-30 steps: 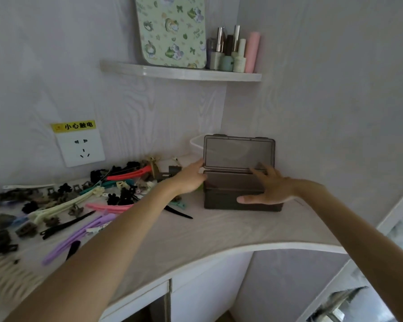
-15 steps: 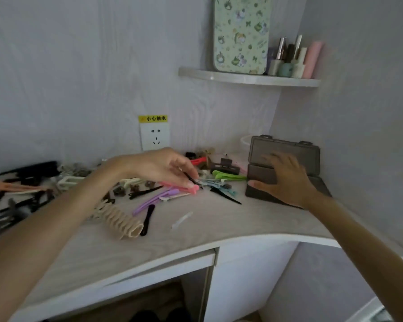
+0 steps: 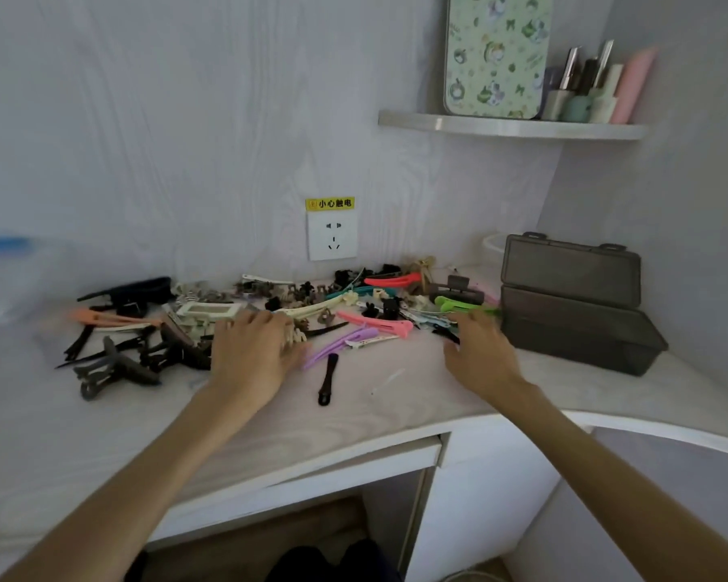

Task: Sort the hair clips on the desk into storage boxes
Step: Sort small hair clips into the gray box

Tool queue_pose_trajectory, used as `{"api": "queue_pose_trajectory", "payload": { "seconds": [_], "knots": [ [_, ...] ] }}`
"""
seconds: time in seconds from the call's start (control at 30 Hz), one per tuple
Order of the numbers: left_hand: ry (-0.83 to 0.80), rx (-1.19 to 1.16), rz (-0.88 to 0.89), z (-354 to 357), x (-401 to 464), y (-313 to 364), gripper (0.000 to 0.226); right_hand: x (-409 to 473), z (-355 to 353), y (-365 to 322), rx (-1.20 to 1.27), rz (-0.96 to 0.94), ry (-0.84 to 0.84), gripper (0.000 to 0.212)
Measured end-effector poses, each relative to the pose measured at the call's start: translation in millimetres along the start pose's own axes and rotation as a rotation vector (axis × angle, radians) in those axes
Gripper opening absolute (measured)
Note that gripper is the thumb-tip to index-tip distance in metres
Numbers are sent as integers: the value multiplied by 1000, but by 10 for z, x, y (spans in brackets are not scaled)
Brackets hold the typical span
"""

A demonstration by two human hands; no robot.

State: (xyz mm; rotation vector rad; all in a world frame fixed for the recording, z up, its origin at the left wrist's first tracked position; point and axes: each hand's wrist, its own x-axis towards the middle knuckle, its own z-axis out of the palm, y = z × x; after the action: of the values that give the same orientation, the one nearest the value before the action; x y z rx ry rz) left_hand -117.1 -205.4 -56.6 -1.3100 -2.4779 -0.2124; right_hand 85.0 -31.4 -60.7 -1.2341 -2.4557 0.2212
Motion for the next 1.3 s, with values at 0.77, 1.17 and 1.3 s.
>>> {"api": "queue_pose_trajectory", "payload": {
  "seconds": [0.77, 1.17, 1.3],
  "knots": [
    [-70, -172, 126, 99, 701, 273, 30, 781, 318, -82, 550, 46, -158, 10],
    [-843, -72, 124, 74, 1789, 1008, 58, 1013, 201, -46, 477, -105, 47, 13],
    [-972, -181, 89, 99, 2002, 856, 61, 1341, 165, -76, 312, -117, 125, 23]
  ]
}}
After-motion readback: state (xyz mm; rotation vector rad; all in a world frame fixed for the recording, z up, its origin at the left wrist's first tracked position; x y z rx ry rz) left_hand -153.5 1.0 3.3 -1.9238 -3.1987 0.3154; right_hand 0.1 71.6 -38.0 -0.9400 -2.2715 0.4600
